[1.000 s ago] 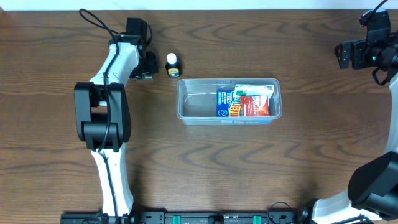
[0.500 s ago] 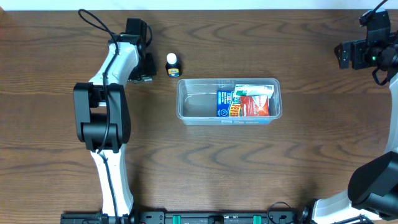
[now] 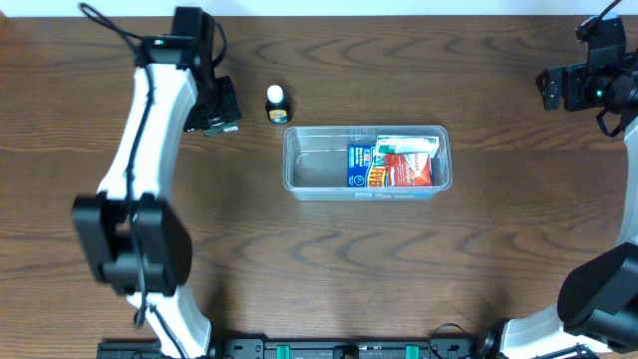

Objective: Pack container
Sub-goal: 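Lift the green Zam-Buk box off the table with the left gripper, then carry the Zam-Buk box into the container beside the blue box, release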

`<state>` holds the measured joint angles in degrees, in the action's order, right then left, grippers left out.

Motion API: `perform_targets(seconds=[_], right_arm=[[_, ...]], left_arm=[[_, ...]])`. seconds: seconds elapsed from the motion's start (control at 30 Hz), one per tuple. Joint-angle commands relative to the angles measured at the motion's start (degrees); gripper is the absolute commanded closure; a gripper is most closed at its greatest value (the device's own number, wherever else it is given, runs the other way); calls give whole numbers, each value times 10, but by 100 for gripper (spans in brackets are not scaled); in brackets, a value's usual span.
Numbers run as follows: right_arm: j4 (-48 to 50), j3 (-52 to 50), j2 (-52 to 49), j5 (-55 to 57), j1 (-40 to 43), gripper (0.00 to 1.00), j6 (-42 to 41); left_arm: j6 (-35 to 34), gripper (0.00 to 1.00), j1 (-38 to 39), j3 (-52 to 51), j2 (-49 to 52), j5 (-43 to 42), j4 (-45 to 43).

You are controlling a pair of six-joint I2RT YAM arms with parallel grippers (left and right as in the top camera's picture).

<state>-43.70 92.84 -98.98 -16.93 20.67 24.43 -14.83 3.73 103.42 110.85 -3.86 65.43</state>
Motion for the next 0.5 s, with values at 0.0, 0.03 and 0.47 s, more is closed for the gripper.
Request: perform_targets(seconds=[0.0, 0.03, 0.47], right_arm=[[0, 2, -4, -4, 4, 1, -6], [0, 2, -4, -4, 4, 1, -6], [0, 2, -4, -4, 4, 1, -6]], left_arm=[[-1, 50, 18, 14, -39, -81, 32], [-1, 50, 27, 14, -49, -96, 44], [-7, 51, 230, 12, -66, -129, 29]])
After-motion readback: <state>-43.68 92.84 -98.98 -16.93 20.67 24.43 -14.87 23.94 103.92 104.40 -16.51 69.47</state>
